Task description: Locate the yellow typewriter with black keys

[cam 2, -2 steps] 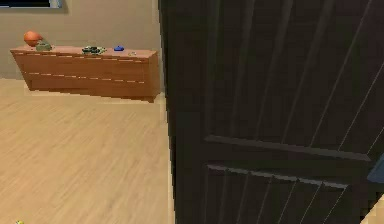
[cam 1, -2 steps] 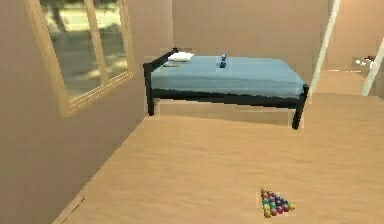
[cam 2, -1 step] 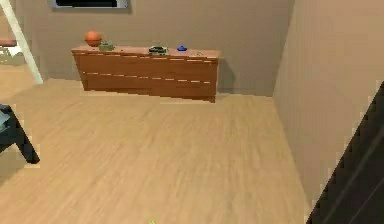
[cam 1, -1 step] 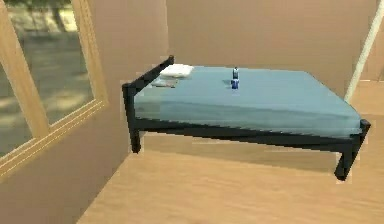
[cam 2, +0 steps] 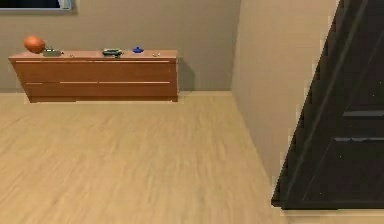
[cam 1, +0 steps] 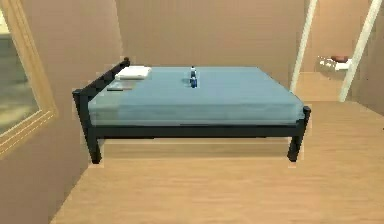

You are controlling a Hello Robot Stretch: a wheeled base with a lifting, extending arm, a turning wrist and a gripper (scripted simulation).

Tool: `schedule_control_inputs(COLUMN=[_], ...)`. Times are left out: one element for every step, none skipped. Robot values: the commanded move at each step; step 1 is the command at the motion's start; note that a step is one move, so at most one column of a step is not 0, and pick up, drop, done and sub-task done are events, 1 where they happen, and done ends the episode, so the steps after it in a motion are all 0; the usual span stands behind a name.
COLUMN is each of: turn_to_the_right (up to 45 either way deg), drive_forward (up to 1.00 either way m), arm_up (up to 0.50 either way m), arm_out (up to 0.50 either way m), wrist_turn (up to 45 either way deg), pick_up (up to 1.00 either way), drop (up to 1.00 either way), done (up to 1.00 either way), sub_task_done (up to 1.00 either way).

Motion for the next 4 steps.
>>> schedule_control_inputs(turn_to_the_right=[0.0,27.0,0.0,45.0], drive_forward=[0.7,0.0,0.4,0.0], arm_up=[0.0,0.0,0.0,0.0], arm_out=[0.0,0.0,0.0,0.0], wrist_turn=[0.0,0.0,0.0,0.0], pick_up=[0.0,0.0,0.0,0.0], drop=[0.0,0.0,0.0,0.0], done=[0.0,0.0,0.0,0.0], sub_task_done=[0.0,0.0,0.0,0.0])
